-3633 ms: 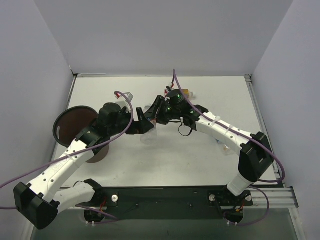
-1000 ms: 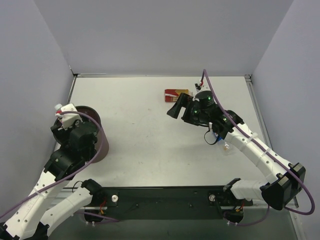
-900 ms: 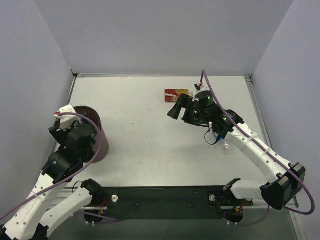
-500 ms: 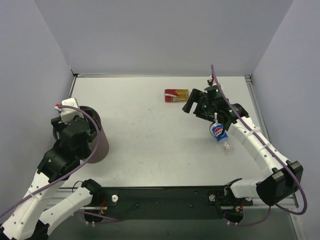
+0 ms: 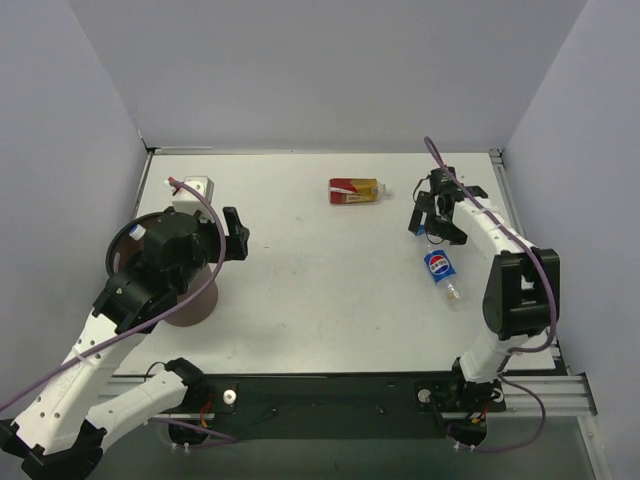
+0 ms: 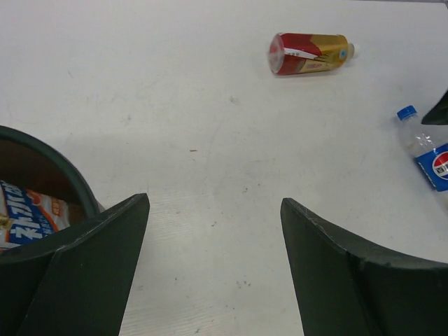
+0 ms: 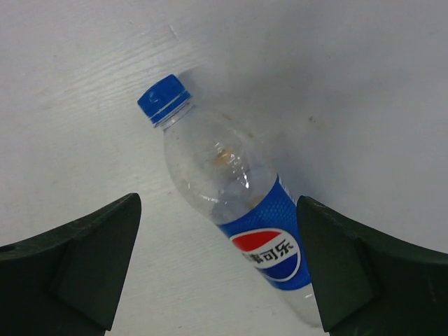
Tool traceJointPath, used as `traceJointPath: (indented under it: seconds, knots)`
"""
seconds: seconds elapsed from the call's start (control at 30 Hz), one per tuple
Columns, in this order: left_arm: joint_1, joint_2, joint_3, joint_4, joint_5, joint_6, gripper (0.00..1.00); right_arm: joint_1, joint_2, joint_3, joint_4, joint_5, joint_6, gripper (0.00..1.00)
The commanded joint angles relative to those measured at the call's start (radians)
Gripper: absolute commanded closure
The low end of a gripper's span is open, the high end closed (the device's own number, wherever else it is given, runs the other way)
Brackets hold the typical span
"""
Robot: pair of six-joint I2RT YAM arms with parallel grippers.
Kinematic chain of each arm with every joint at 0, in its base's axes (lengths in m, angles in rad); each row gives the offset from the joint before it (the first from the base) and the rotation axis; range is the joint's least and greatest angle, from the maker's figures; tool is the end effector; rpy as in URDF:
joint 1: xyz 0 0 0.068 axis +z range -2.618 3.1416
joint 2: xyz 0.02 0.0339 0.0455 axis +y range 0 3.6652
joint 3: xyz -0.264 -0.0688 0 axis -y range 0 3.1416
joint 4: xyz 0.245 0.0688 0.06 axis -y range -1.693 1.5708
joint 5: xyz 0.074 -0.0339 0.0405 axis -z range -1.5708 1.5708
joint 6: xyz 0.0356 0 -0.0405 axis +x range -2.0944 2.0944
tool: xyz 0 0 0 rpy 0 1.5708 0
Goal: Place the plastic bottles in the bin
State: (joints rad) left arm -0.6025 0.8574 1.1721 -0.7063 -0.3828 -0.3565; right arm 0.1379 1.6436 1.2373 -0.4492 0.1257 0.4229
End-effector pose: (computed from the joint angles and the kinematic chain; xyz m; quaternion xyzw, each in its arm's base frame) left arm 0.1398 -0.0800 0.4052 -0.0049 0.8228 -0.1115 0.5573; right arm 0.3569 0.0450 0.2526 0.1545 0.9223 0.0402 0.3520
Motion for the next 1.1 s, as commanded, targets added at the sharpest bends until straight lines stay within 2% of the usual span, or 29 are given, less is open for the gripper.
traceJointPath:
  seconds: [0.0, 0.23, 0.33, 0.43, 0.47, 0.57, 0.67, 0.8, 1.07]
  knots:
    - [0.004, 0.003, -0.005, 0.082, 0.14, -0.015, 0.13, -0.004, 0.136, 0.094, -0.066, 0.049, -0.167, 0.13]
    - [0.004, 0.015, -0.014, 0.088, 0.153, -0.012, 0.13, -0.003, 0.278, 0.149, -0.121, 0.009, -0.193, 0.13]
    - [0.004, 0.022, -0.02, 0.093, 0.157, -0.015, 0.13, 0.002, 0.291, 0.149, -0.137, -0.001, -0.173, 0.19]
    - [0.003, 0.026, -0.031, 0.102, 0.171, -0.027, 0.13, 0.012, 0.289, 0.162, -0.164, 0.002, -0.162, 0.35]
    - [0.004, 0.028, -0.035, 0.105, 0.179, -0.036, 0.14, 0.017, 0.285, 0.171, -0.17, 0.003, -0.159, 0.47]
    - [0.003, 0.031, -0.054, 0.117, 0.202, -0.052, 0.14, 0.045, 0.246, 0.186, -0.197, -0.036, -0.139, 0.7]
    - [0.004, 0.04, -0.071, 0.134, 0.243, -0.068, 0.14, 0.072, 0.184, 0.205, -0.203, -0.15, -0.101, 0.81]
    - [0.004, 0.049, -0.098, 0.174, 0.317, -0.101, 0.14, 0.14, 0.098, 0.229, -0.18, -0.351, -0.006, 0.84]
    - [0.003, 0.052, -0.178, 0.309, 0.473, -0.19, 0.12, 0.31, -0.037, 0.206, 0.107, -0.558, 0.33, 0.84]
